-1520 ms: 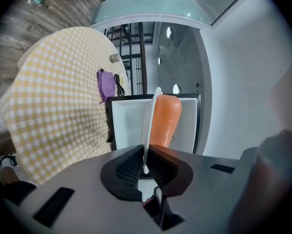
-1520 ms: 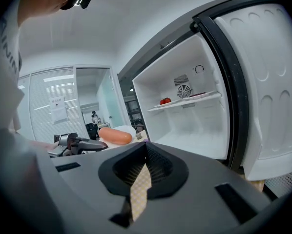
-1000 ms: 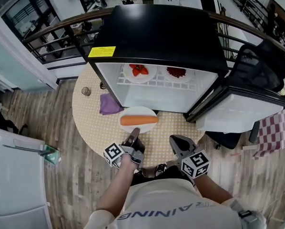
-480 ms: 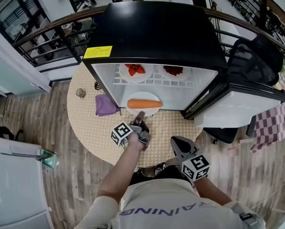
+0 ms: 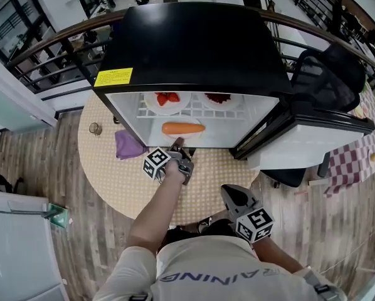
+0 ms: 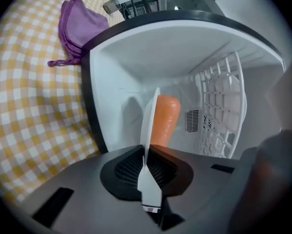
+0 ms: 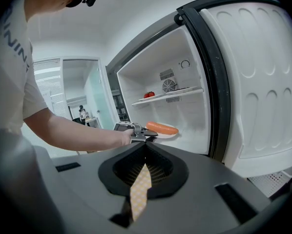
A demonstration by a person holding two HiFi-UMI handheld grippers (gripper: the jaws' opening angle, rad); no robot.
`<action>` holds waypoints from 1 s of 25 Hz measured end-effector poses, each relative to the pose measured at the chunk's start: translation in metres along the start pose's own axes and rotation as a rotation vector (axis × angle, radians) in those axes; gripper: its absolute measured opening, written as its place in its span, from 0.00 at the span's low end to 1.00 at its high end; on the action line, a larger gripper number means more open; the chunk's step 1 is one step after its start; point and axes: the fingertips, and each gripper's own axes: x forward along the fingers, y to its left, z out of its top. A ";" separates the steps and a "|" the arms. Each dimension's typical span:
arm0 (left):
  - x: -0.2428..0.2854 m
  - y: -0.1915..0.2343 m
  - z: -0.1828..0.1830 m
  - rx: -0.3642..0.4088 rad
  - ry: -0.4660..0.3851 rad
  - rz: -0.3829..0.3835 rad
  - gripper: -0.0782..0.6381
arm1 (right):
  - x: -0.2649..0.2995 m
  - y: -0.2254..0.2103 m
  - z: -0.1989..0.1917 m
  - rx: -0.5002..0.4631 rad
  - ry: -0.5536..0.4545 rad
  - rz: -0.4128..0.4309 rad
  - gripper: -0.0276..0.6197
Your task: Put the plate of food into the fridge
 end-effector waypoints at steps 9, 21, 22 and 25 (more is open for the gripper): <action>0.025 0.004 0.013 -0.033 -0.025 0.025 0.16 | 0.005 0.000 -0.005 0.017 0.018 0.009 0.07; 0.032 -0.008 0.002 0.261 0.154 0.039 0.21 | 0.019 0.010 -0.006 0.029 0.027 0.050 0.07; 0.033 -0.008 -0.003 0.312 0.189 0.048 0.22 | 0.020 0.011 -0.007 0.031 0.029 0.053 0.07; 0.032 -0.009 -0.015 0.473 0.279 0.072 0.27 | 0.022 0.015 -0.008 0.033 0.031 0.060 0.07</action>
